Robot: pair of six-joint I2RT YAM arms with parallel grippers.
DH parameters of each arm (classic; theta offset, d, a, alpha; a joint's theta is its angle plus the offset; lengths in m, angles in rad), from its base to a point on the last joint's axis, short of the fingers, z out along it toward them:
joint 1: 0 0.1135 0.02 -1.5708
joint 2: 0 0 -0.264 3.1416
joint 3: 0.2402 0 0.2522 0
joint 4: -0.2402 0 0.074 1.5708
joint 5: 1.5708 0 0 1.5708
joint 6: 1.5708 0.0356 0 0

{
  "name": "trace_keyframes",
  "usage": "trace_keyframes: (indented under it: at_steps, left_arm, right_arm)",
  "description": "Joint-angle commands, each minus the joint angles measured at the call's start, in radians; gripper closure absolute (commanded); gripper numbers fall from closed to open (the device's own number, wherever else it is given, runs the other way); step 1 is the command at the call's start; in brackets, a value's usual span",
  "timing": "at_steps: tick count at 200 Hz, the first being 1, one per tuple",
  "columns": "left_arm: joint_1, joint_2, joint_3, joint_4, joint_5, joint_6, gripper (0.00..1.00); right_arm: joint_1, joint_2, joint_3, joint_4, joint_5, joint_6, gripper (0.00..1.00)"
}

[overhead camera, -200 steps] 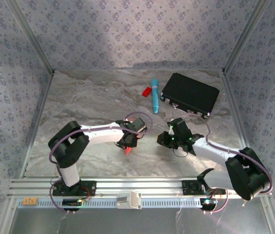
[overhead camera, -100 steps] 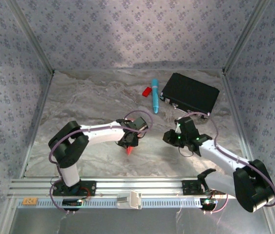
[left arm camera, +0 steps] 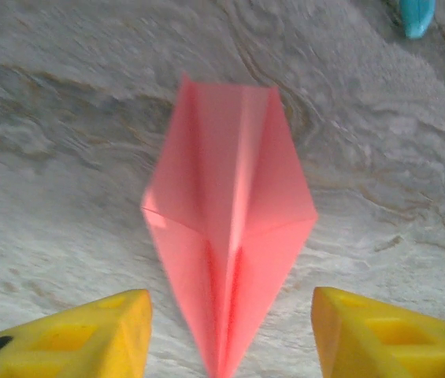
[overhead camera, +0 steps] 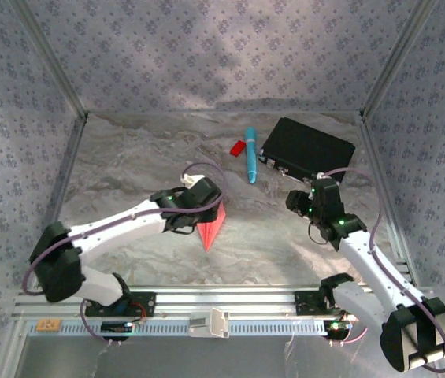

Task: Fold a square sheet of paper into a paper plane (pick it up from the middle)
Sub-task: Turn over a paper plane at the center of the table, then reset both arms

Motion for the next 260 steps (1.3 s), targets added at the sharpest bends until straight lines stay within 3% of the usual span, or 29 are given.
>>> trace_keyframes:
  at_steps: [1,21,40,73,101,119,132,166,186,191,199,230,260]
  left_arm:
    - [0.081,-0.093,-0.087,0.005,-0.104,0.073,0.37]
    - [0.191,-0.192,-0.177,0.054,-0.166,0.143,0.25]
    - [0.293,-0.281,-0.282,0.162,-0.255,0.233,0.01]
    - [0.547,-0.337,-0.388,0.302,-0.276,0.332,0.00]
    - [0.661,-0.321,-0.478,0.537,-0.351,0.507,0.00]
    - [0.729,-0.289,-0.472,0.582,-0.288,0.559,0.00]
    - [0.750,-0.260,-0.471,0.639,-0.271,0.594,0.00]
    - [0.785,-0.122,-0.540,0.910,-0.224,0.730,0.00]
    - [0.787,-0.090,-0.570,1.032,-0.189,0.784,0.00]
    - [0.792,-0.087,-0.587,1.082,-0.177,0.797,0.00]
    - [0.809,-0.080,-0.613,1.150,-0.150,0.795,0.00]
    - [0.890,-0.042,-0.654,1.302,0.033,0.786,0.00]
    - [0.951,-0.009,-0.606,1.246,0.179,0.776,0.00]
  right_arm:
    - [-0.008,0.003,0.020,0.042,0.301,-0.133,0.17]
    - [-0.025,0.055,-0.057,0.254,0.376,-0.310,0.13]
    - [-0.043,0.146,-0.117,0.445,0.397,-0.458,0.11]
    - [-0.097,0.312,-0.140,0.684,0.272,-0.538,0.11]
    - [-0.118,0.456,-0.158,0.902,0.148,-0.668,0.12]
    - [-0.125,0.479,-0.144,0.902,0.088,-0.732,0.13]
    - [-0.145,0.495,-0.198,1.027,0.032,-0.755,0.12]
    - [-0.254,0.499,-0.271,1.157,-0.059,-0.657,0.12]
    - [-0.261,0.634,-0.295,1.357,-0.036,-0.637,0.11]
    - [-0.251,0.622,-0.269,1.298,0.031,-0.627,0.02]
    - [-0.256,0.589,-0.212,1.120,0.068,-0.595,0.01]
    - [-0.288,0.610,-0.200,1.148,0.060,-0.565,0.01]
    - [-0.288,0.605,-0.200,1.140,0.059,-0.564,0.01]
